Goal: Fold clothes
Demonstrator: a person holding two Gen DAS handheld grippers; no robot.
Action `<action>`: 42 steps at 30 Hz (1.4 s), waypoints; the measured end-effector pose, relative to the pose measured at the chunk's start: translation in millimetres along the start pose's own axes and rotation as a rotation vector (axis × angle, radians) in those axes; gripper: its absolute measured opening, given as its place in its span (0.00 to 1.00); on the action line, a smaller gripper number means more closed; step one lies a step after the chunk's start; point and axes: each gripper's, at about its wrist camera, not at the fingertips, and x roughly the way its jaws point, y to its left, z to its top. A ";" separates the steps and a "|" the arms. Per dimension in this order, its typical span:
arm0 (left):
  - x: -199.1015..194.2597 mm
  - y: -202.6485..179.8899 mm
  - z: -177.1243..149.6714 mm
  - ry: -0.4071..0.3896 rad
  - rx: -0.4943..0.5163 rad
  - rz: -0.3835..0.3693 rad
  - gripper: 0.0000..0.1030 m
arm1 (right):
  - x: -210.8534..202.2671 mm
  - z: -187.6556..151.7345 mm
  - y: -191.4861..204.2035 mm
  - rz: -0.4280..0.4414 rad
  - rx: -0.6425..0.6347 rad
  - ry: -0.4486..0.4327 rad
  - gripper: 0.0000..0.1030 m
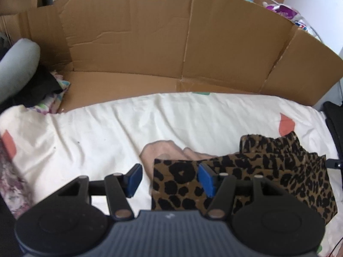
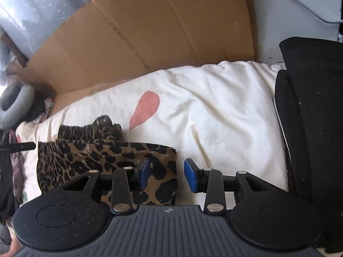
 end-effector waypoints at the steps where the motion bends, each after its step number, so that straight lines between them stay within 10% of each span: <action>1: 1.9 0.6 -1.7 -0.001 -0.014 -0.009 0.58 | 1.2 0.3 0.1 -0.004 -0.010 0.007 0.41; 8: 16.4 2.0 -14.1 -0.003 -0.011 -0.019 0.54 | 7.8 -4.6 0.5 0.008 -0.025 -0.010 0.39; 12: 17.3 6.8 -15.0 -0.026 -0.017 -0.019 0.33 | 8.0 -3.7 6.2 0.016 -0.049 -0.022 0.08; 16: 16.8 14.9 -15.3 -0.033 -0.056 -0.042 0.06 | 0.2 -1.2 8.6 0.019 -0.058 -0.054 0.02; 42: 42.3 20.2 -17.9 -0.013 -0.094 0.030 0.04 | 18.3 3.9 7.1 -0.013 -0.037 -0.089 0.00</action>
